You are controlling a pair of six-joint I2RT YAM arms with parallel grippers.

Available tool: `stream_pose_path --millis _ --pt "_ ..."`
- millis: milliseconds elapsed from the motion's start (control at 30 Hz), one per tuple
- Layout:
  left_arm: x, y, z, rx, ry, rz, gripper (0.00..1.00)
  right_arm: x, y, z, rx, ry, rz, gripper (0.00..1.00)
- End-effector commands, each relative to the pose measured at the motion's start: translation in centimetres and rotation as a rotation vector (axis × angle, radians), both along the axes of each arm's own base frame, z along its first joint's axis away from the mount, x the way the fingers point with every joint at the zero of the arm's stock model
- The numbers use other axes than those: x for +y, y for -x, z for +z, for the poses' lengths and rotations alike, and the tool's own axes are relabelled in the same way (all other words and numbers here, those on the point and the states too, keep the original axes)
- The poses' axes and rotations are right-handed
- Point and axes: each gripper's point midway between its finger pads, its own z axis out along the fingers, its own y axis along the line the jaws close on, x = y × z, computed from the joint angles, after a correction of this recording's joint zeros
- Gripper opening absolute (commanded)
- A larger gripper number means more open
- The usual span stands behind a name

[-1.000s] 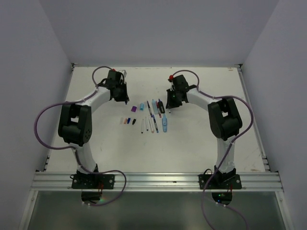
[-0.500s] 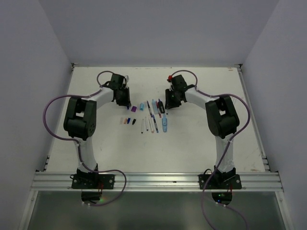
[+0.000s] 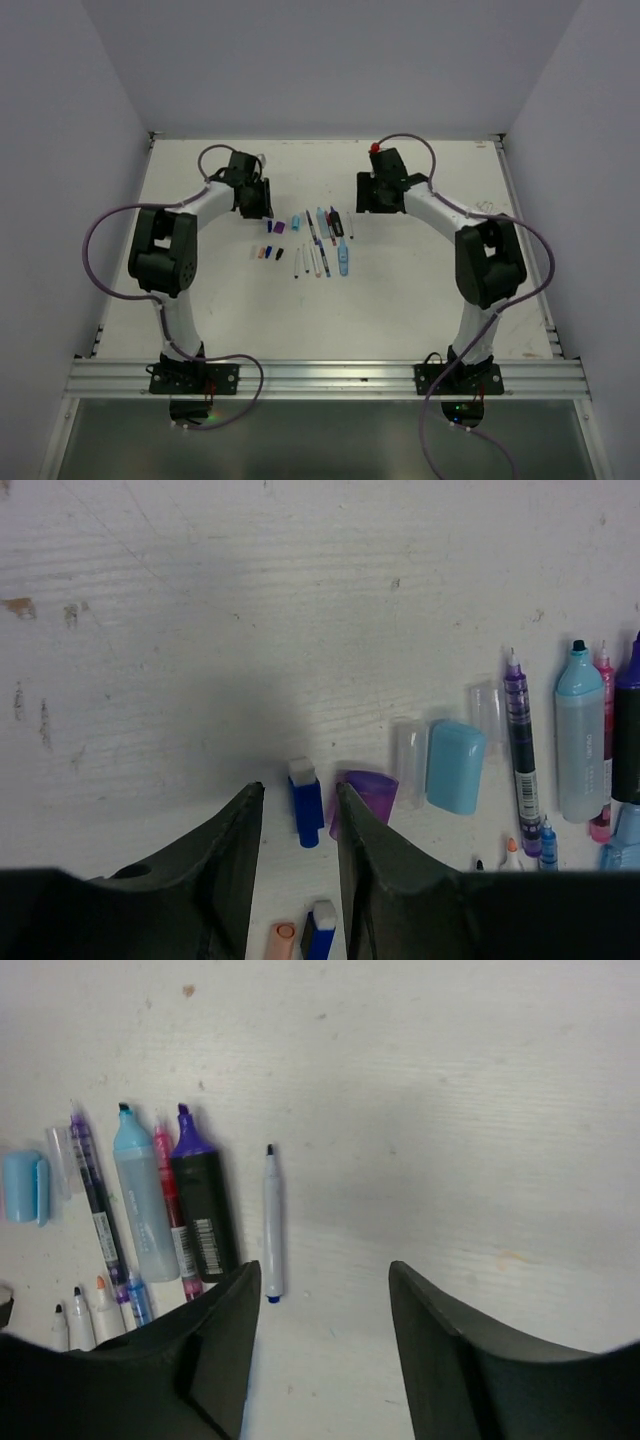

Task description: Open the pen caps

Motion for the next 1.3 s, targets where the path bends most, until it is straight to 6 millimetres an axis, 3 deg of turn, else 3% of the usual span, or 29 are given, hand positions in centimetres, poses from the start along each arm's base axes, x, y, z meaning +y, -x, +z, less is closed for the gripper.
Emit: stream_pose_path --millis 0,67,100,133,167,233,267,300,400,567,733,933,1267 --pt "1.0 -0.5 6.6 -0.144 0.003 0.065 0.4 -6.8 -1.3 5.8 -0.172 0.1 -0.242 0.62" --pt "1.5 -0.1 9.4 -0.205 0.007 0.087 0.43 -10.4 -1.2 6.5 -0.186 0.146 -0.339 0.65" --pt "2.0 0.1 10.3 -0.229 -0.006 0.103 0.48 -11.8 -1.0 6.3 -0.179 0.171 -0.374 0.68" --pt "2.1 0.4 11.4 -0.255 -0.002 0.107 0.52 -14.5 -1.1 6.3 -0.178 0.203 -0.45 0.69" --pt "2.7 0.9 13.3 -0.304 -0.009 0.125 0.55 -15.9 -0.7 6.1 -0.16 0.223 -0.486 0.7" --pt "3.6 1.5 15.2 -0.365 -0.03 0.145 0.68 -19.2 -0.6 5.7 -0.137 0.219 -0.568 0.71" --pt "4.1 2.4 16.8 -0.411 -0.03 0.152 0.73 -20.1 -0.5 5.5 -0.128 0.217 -0.592 0.71" --pt "4.6 2.7 17.6 -0.438 -0.042 0.168 0.83 -21.0 -0.5 5.1 -0.116 0.212 -0.616 0.72" --pt "5.8 4.4 20.2 -0.533 -0.063 0.182 0.96 -24.0 -0.7 4.4 -0.089 0.178 -0.69 0.72" --pt "7.3 7.0 21.2 -0.616 -0.103 0.183 1.0 -28.5 -0.9 2.8 -0.047 0.127 -0.785 0.72" --pt "8.1 7.9 20.3 -0.648 -0.128 0.193 1.0 -31.4 -0.7 0.2 0.019 0.064 -0.854 0.7" --pt "8.2 8.1 19.2 -0.642 -0.141 0.185 1.0 -33.4 -1.0 -0.9 0.037 0.045 -0.894 0.65" --pt "8.3 8.1 18.7 -0.64 -0.145 0.184 1.0 -32.9 -0.2 -3.3 0.121 0.029 -0.892 0.58"
